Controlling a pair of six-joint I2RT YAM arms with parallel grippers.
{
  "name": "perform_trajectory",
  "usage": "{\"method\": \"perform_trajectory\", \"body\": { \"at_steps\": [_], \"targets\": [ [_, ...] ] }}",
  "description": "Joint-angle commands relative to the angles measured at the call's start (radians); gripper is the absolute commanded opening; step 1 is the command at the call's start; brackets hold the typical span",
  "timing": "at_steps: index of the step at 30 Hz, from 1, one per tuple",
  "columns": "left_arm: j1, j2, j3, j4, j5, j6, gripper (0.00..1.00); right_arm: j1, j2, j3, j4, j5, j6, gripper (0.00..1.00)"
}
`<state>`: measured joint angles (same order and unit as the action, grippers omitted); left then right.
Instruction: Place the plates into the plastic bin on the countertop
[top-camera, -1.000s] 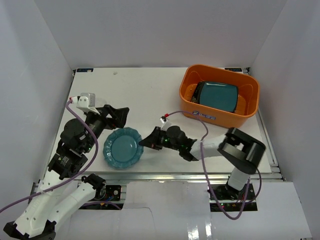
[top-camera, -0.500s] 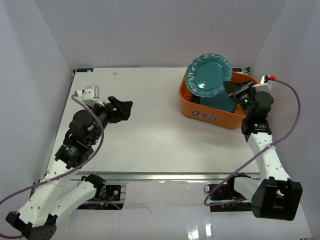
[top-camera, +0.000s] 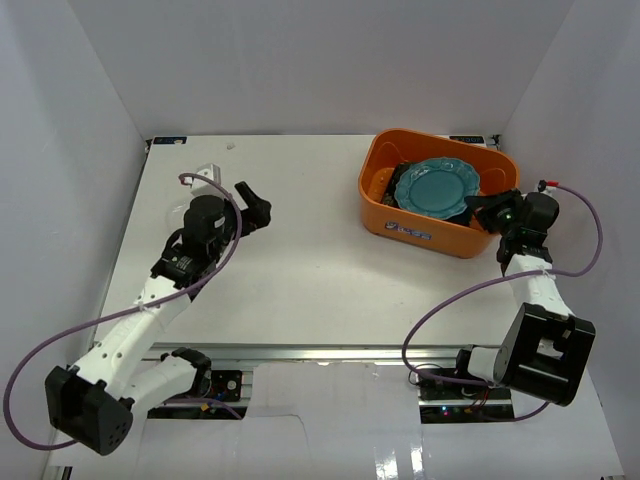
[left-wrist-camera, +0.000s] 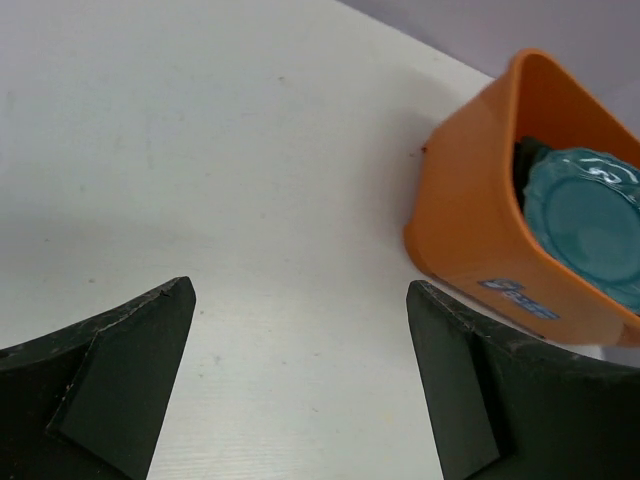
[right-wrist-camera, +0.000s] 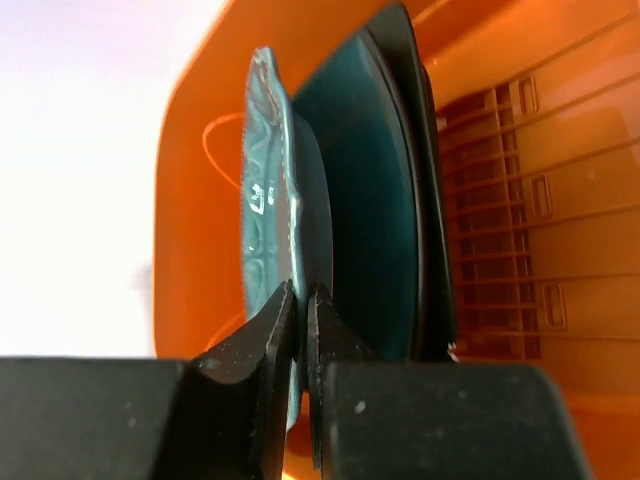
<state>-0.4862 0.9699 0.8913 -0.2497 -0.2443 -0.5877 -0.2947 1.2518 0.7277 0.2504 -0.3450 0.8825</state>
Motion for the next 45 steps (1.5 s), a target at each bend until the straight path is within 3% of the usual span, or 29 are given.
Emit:
{"method": "perform_trajectory", "body": {
  "at_steps": [1,2,3,5,6,8,9,12,16,27,29,32,37,40,41,44,45],
  "targets": [
    [0.142,0.058,-0.037,0.013,0.046,-0.072,0.98,-0.004,-0.048,-0.014,0.207,-0.051,0.049,0.11],
    [0.181,0.073,-0.055,0.016,0.078,-0.108,0.98,-0.006,-0.051,-0.023,0.205,-0.046,0.046,0.14],
    [0.217,0.090,-0.064,0.017,0.106,-0.130,0.98,-0.007,-0.054,-0.037,0.202,-0.043,0.039,0.28],
    [0.313,0.136,-0.087,0.024,0.175,-0.156,0.98,-0.009,-0.072,-0.048,0.188,-0.023,0.033,0.40],
    [0.331,0.148,-0.092,0.021,0.168,-0.178,0.98,-0.009,-0.090,-0.048,0.155,-0.014,0.017,0.52],
    [0.371,0.173,-0.103,0.027,0.114,-0.188,0.98,-0.009,-0.115,-0.047,0.115,0.017,-0.003,0.66],
    [0.385,0.181,-0.110,0.030,0.093,-0.198,0.98,-0.011,-0.126,-0.042,0.095,0.021,-0.017,0.82],
    [0.443,0.213,-0.124,0.047,0.037,-0.230,0.98,-0.012,-0.210,-0.045,0.014,0.046,-0.057,0.99],
    [0.524,0.279,-0.120,0.067,-0.033,-0.242,0.98,-0.011,-0.316,-0.063,-0.032,0.040,-0.091,0.92],
    [0.698,0.527,-0.089,0.116,-0.030,-0.262,0.94,0.011,-0.520,-0.080,-0.005,-0.229,-0.065,1.00],
    [0.709,0.581,-0.066,0.131,-0.021,-0.248,0.93,0.034,-0.541,-0.093,0.004,-0.258,-0.060,0.96],
    [0.715,0.638,-0.046,0.174,-0.027,-0.224,0.89,0.097,-0.564,-0.112,0.004,-0.272,-0.068,0.95],
    [0.722,0.728,0.008,0.182,-0.026,-0.210,0.85,0.301,-0.581,-0.157,0.000,-0.166,-0.108,0.93],
    [0.722,0.765,0.020,0.202,0.000,-0.196,0.71,0.458,-0.555,-0.177,0.015,-0.100,-0.119,0.92],
    [0.722,0.770,0.023,0.204,0.010,-0.198,0.59,0.524,-0.534,-0.180,0.021,-0.083,-0.119,0.91],
    [0.722,0.768,0.024,0.201,0.022,-0.196,0.42,0.648,-0.482,-0.174,0.033,-0.008,-0.139,0.91],
    [0.722,0.754,0.018,0.202,0.031,-0.198,0.31,0.681,-0.464,-0.168,0.039,0.024,-0.145,0.91]
  ]
}}
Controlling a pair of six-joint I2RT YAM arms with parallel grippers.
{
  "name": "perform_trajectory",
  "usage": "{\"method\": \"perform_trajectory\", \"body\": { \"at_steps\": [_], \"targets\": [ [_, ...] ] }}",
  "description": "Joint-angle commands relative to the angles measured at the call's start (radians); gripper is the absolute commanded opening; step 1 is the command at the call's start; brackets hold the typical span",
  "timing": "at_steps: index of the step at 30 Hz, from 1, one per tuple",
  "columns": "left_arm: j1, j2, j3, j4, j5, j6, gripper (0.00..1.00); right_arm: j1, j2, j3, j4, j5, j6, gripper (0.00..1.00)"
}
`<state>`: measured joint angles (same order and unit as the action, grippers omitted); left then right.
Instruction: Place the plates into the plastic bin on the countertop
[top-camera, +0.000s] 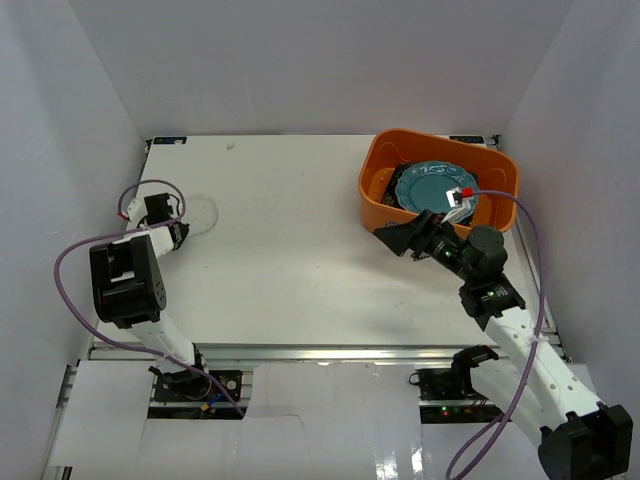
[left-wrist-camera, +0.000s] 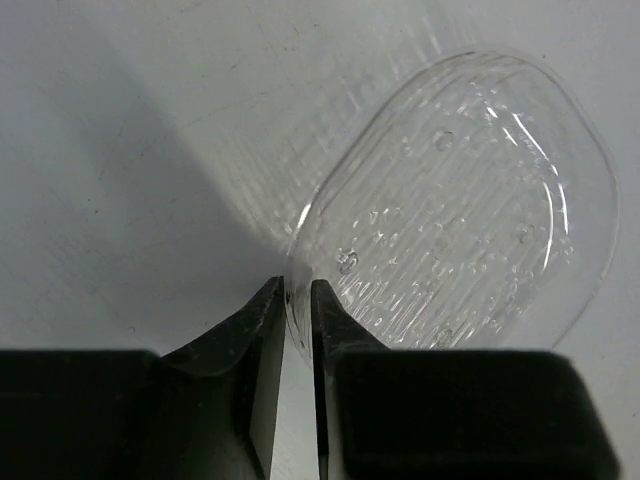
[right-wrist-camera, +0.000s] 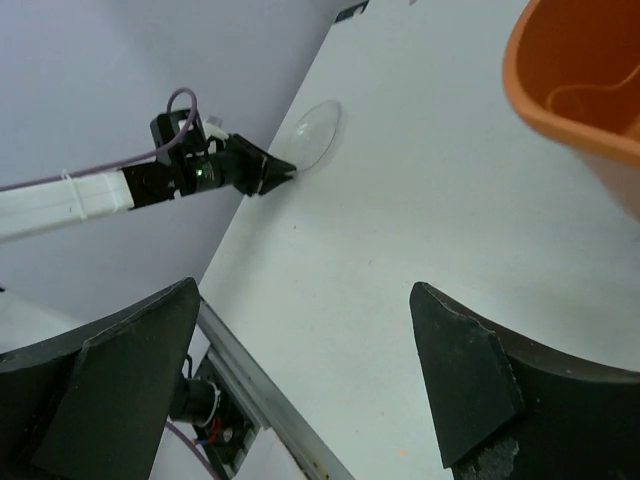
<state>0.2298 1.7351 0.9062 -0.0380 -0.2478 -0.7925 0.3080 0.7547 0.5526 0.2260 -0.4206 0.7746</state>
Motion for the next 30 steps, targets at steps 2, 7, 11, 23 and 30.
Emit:
{"method": "perform_trajectory", "body": {
  "at_steps": [2,7,11,23,30],
  "targets": [
    [0.006,-0.031,-0.004,-0.008,0.047,0.009,0.17,0.168,0.098,0.039,0.076,0.123,-0.060,0.92],
    [0.005,-0.158,-0.058,0.009,0.177,-0.013,0.00,0.357,0.263,0.156,0.062,0.227,-0.126,0.96],
    [-0.055,-0.327,-0.159,0.064,0.304,-0.063,0.00,0.477,0.389,0.263,0.055,0.252,-0.155,0.95],
    [-0.290,-0.759,-0.334,-0.002,0.666,0.039,0.00,0.553,0.744,0.639,-0.224,0.411,-0.304,0.90],
    [-0.382,-0.836,-0.319,-0.080,0.697,0.119,0.00,0.553,0.765,0.649,-0.313,0.539,-0.327,0.96]
  ]
}}
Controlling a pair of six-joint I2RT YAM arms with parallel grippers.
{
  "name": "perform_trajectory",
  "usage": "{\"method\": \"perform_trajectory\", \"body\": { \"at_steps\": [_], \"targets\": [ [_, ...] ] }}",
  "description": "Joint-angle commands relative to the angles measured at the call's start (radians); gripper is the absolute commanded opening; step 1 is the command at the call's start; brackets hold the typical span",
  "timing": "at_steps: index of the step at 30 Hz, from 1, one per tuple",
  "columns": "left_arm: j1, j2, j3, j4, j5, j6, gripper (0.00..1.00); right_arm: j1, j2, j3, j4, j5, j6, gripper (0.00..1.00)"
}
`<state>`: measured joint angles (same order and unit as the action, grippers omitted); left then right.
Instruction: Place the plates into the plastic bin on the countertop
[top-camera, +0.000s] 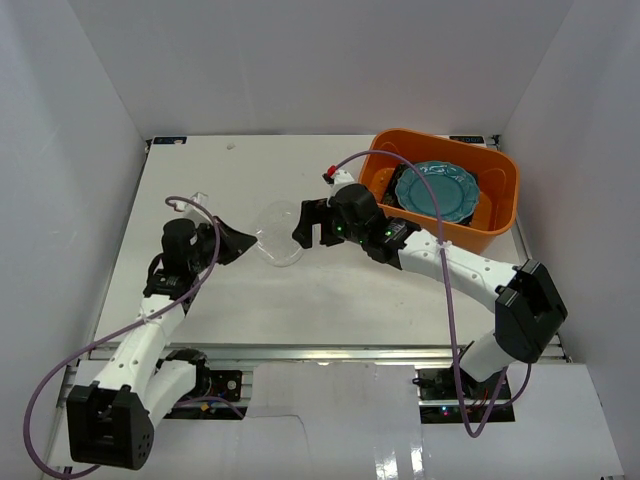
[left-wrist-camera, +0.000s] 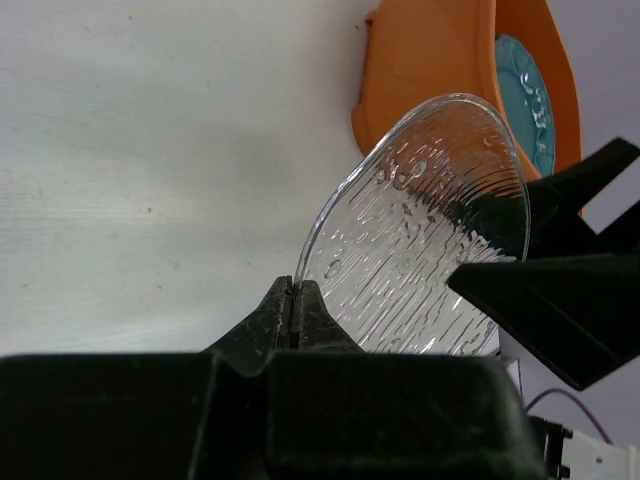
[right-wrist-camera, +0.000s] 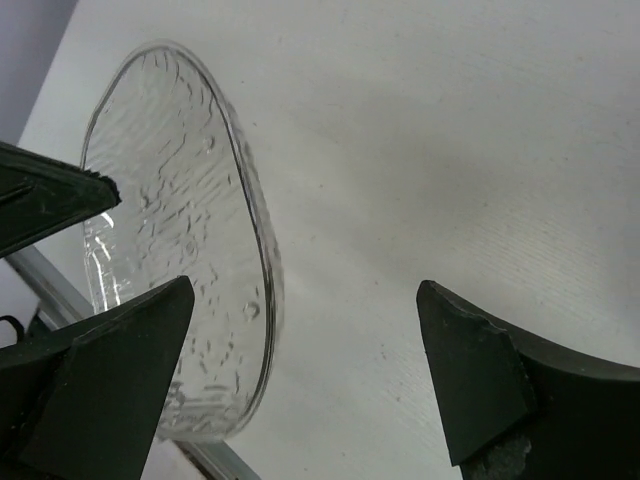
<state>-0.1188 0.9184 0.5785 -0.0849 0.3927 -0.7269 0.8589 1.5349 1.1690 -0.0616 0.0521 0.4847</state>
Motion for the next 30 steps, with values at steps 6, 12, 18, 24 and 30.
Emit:
{"method": "perform_trajectory", "body": {
  "at_steps": [6,12,18,24,30],
  "targets": [
    [-0.084,-0.003,0.046,-0.029,0.090,0.106,0.04,0.000,-0.053,-0.017,0.019,0.080,-0.002,0.18],
    [-0.148,0.002,0.133,-0.087,0.150,0.220,0.96,-0.076,-0.183,-0.020,0.008,0.156,-0.024,0.08],
    [-0.237,-0.035,0.109,-0.081,0.186,0.296,0.98,-0.450,-0.358,-0.093,-0.004,0.153,-0.031,0.08],
    [-0.280,-0.065,0.115,-0.082,0.216,0.323,0.98,-0.780,-0.349,-0.184,-0.006,0.141,-0.032,0.08],
    [-0.323,-0.062,0.119,-0.096,0.215,0.340,0.98,-0.903,-0.306,-0.221,-0.004,0.132,-0.021,0.12]
  ]
}}
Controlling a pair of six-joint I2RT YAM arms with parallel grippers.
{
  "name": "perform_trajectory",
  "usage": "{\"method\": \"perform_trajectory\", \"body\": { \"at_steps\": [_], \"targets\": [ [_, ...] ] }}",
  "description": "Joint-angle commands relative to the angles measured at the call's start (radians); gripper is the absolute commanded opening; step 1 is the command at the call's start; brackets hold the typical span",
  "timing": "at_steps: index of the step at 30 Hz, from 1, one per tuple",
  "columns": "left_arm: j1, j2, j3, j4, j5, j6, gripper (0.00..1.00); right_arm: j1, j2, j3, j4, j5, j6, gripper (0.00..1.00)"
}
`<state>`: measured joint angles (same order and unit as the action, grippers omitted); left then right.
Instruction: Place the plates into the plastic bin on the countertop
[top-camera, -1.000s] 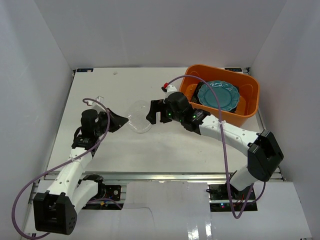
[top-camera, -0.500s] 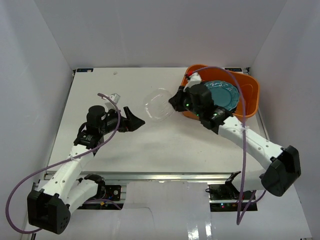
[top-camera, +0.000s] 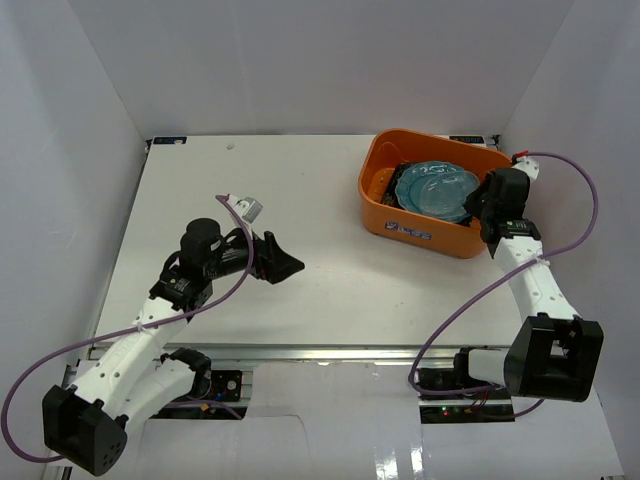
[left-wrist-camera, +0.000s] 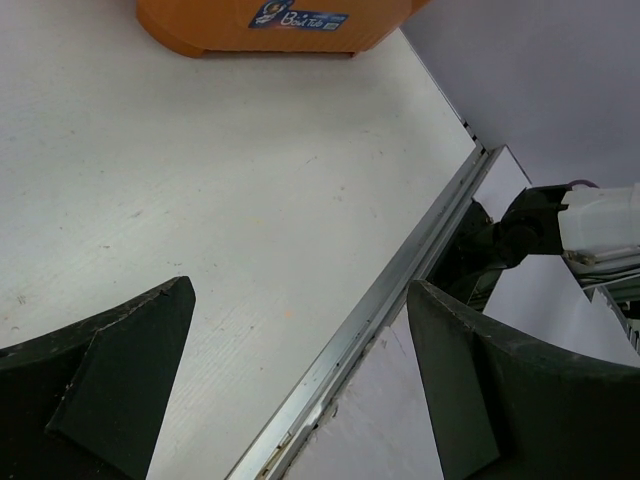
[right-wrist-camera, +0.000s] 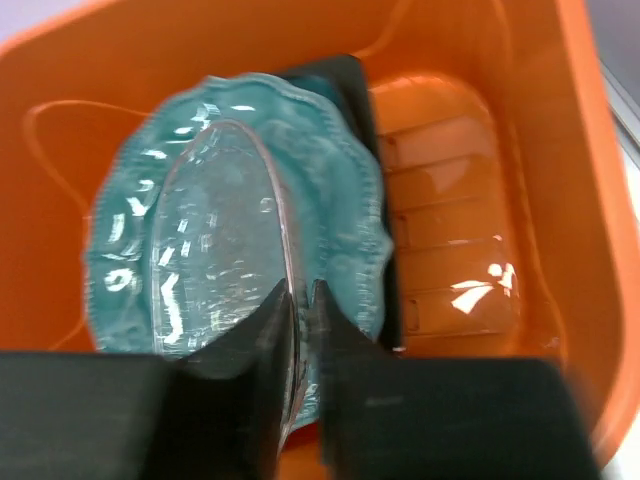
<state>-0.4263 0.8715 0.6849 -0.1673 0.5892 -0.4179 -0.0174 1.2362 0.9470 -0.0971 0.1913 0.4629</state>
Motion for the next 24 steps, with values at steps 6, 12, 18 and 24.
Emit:
{"method": "perform_trajectory", "body": {
  "at_steps": [6,12,18,24],
  "targets": [
    [-0.025,-0.020,0.012,-0.015,0.024,0.036,0.98,-0.059,-0.041,-0.002,0.030,-0.024,0.014,0.84],
    [-0.025,-0.016,0.016,-0.017,0.017,0.041,0.98,-0.059,-0.173,0.003,0.028,-0.180,0.043,0.90],
    [-0.025,-0.023,0.025,-0.011,-0.028,0.034,0.98,-0.059,-0.395,-0.091,0.082,-0.488,0.193,0.90],
    [-0.025,-0.066,0.090,0.009,-0.029,-0.018,0.98,-0.058,-0.688,-0.223,0.056,-0.667,0.202,0.90]
  ]
}}
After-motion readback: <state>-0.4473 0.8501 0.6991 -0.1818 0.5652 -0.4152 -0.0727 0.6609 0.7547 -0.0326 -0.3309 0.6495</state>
